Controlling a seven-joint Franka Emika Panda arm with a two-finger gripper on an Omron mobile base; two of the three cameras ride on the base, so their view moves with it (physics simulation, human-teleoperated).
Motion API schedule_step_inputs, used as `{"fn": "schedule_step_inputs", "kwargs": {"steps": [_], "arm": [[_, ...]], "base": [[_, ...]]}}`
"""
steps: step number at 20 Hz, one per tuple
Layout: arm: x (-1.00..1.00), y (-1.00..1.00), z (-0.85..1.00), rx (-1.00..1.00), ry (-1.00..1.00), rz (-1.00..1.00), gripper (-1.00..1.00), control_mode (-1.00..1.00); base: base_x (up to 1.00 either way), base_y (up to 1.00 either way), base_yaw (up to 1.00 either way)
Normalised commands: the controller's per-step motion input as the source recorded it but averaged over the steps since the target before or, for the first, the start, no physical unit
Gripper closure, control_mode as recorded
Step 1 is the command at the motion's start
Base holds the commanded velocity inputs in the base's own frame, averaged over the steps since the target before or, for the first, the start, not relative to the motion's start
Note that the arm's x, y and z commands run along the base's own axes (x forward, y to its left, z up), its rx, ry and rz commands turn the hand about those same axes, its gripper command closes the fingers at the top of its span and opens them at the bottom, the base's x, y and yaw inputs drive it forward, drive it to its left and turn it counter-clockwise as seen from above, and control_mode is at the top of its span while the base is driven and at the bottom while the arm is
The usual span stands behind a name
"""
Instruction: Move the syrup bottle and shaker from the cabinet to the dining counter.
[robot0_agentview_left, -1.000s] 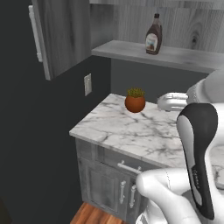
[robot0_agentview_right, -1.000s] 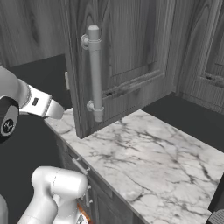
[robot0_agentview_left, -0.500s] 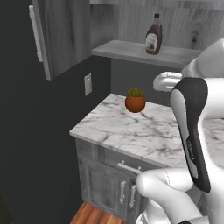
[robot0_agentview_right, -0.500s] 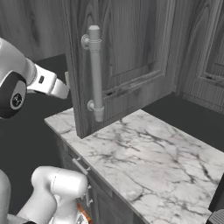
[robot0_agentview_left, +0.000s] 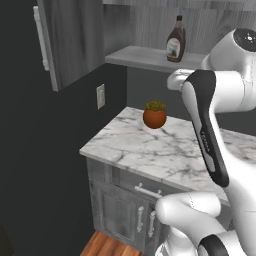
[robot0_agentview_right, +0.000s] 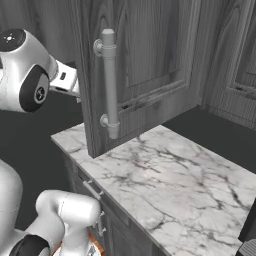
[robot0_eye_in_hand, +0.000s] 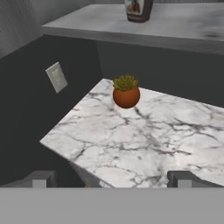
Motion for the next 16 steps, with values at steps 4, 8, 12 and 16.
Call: {"fn": "schedule_step_inputs", "kwargs": {"steps": [4, 8, 12, 16], "arm": [[0.50, -0.05, 0.00, -0.01, -0.04, 0.00, -1.00, -1.00], [0.46, 0.00, 0.00, -0.02, -0.01, 0.00, -1.00, -1.00], [0.43, 0.00, 0.00, -0.03, -0.01, 0.00, -1.00, -1.00], [0.43, -0.07, 0.02, -0.03, -0.01, -0.01, -1.00, -1.00]], "base": [[0.00, 0.00, 0.00], [0.00, 0.00, 0.00], [0.00, 0.00, 0.00], [0.00, 0.00, 0.00]]}}
